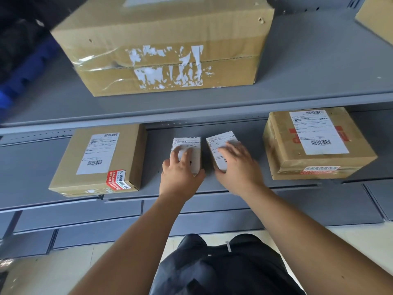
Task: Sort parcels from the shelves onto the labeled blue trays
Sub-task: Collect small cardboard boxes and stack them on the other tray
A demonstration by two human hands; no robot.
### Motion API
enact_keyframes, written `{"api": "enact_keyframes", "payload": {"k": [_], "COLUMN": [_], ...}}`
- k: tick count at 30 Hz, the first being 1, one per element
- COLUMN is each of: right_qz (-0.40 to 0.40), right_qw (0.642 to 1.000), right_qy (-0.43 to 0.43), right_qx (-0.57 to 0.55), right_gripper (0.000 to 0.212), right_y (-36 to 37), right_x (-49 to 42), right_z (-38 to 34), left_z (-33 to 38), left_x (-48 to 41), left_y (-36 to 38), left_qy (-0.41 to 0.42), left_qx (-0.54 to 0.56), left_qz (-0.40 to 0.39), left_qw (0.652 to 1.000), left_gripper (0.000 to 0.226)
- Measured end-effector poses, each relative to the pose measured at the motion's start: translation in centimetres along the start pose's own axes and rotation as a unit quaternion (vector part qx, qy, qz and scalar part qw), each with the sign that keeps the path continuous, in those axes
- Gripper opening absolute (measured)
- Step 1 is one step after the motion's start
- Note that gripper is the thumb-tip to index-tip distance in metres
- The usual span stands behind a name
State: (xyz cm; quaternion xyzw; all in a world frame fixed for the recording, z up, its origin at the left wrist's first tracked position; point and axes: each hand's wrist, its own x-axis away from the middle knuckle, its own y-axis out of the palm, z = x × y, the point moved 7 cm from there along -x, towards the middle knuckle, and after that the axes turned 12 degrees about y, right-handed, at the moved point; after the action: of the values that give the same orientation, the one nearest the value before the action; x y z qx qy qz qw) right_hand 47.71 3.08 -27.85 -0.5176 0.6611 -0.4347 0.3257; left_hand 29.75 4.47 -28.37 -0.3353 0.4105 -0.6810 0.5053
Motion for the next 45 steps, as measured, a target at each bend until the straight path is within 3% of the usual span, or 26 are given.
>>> {"api": "enact_keyframes", "payload": {"k": [15, 27, 37, 45], "right_qz": [0.001, -0.02, -0.053, -0.079], "right_qw": [1.0, 0.988, 0.961, 0.931], "right_qy": [-0.009, -0.12, -0.223, -0.302], "right_qx": [-0.024, -0.094, -0.152, -0.191], "right_gripper": [0.054, 0.056, 0.067, 0.066], "right_y": [-7.8, -11.9, -15.0, -15.6], "right_x": [6.9, 13.0, 17.9, 22.6], "right_z": [-3.4, -7.4, -17.1, -29.2], "left_z": [2.6, 4.5, 3.4, -2.8], "left_x": [8.0, 18.2, 27.3, 35.3], "left_y": [-7.5, -14.1, -21.3, -28.4], "left_qy": [-0.059, -0.166, -0.235, -0.287], "left_qx": [0.04, 0.031, 0.03, 0.02], "left_qz": [0.022, 0.144, 0.254, 0.328], "left_qw": [0.997, 0.975, 0.938, 0.9], "left_gripper": [0.07, 0.067, 0.066, 0.067]}}
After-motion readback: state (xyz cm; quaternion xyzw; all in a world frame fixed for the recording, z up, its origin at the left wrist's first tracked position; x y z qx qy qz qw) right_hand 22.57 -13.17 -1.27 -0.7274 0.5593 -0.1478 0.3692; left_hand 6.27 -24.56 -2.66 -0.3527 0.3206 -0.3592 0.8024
